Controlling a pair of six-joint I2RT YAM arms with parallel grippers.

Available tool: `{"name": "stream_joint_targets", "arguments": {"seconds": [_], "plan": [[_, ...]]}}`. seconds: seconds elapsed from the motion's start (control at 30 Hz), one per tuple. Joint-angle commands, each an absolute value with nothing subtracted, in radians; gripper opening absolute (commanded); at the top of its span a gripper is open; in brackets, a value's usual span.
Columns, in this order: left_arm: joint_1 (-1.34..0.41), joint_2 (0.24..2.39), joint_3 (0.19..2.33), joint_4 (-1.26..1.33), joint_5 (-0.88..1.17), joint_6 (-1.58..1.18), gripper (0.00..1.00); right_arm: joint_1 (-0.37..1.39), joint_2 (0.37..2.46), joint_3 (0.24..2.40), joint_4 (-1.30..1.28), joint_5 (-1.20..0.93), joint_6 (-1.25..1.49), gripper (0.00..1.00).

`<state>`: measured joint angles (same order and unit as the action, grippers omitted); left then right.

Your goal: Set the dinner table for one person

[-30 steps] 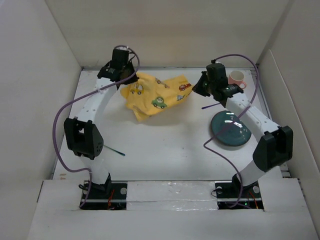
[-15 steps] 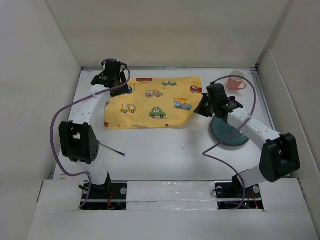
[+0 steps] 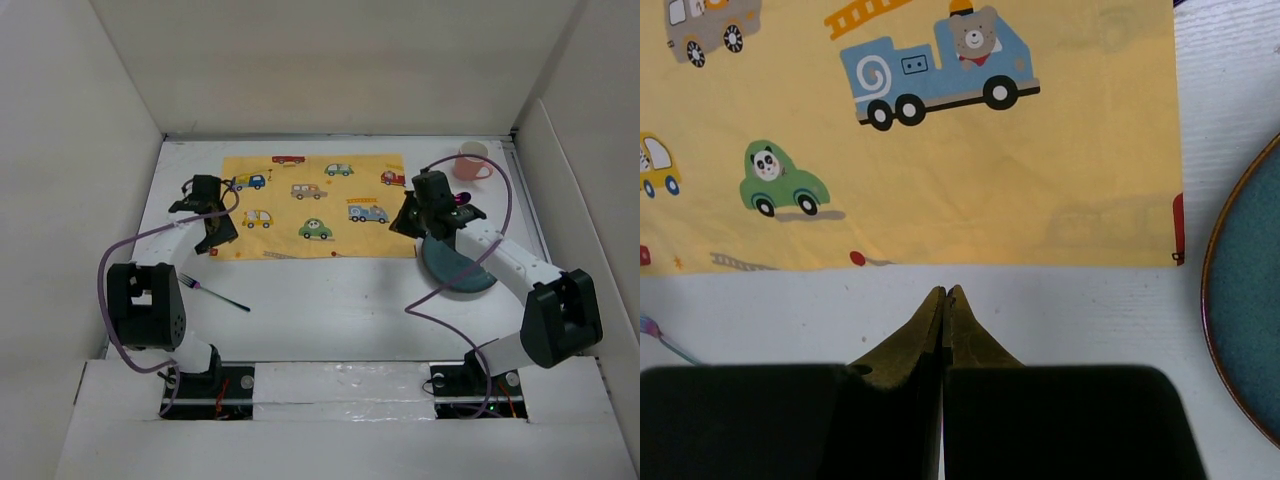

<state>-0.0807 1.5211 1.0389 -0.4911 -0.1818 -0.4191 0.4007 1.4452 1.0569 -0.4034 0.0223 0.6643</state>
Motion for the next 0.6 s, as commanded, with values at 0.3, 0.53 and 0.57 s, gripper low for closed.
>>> {"name": "stream_joint_targets", "arguments": {"seconds": [0.3, 0.53, 0.57], "plan": [[-0.008, 1.575, 0.956, -0.400, -0.215, -0.500, 0.71, 0.414, 1.497, 1.015, -0.376, 0.167, 0.658, 0.50], [0.002, 1.601, 0.940, -0.368, -0.242, -0.511, 0.70, 0.383, 1.653, 1.040, -0.396, 0.209, 0.663, 0.60], [0.011, 1.611, 0.940, -0.364, -0.239, -0.511, 0.70, 0.383, 1.667, 1.046, -0.403, 0.215, 0.666, 0.60]]}}
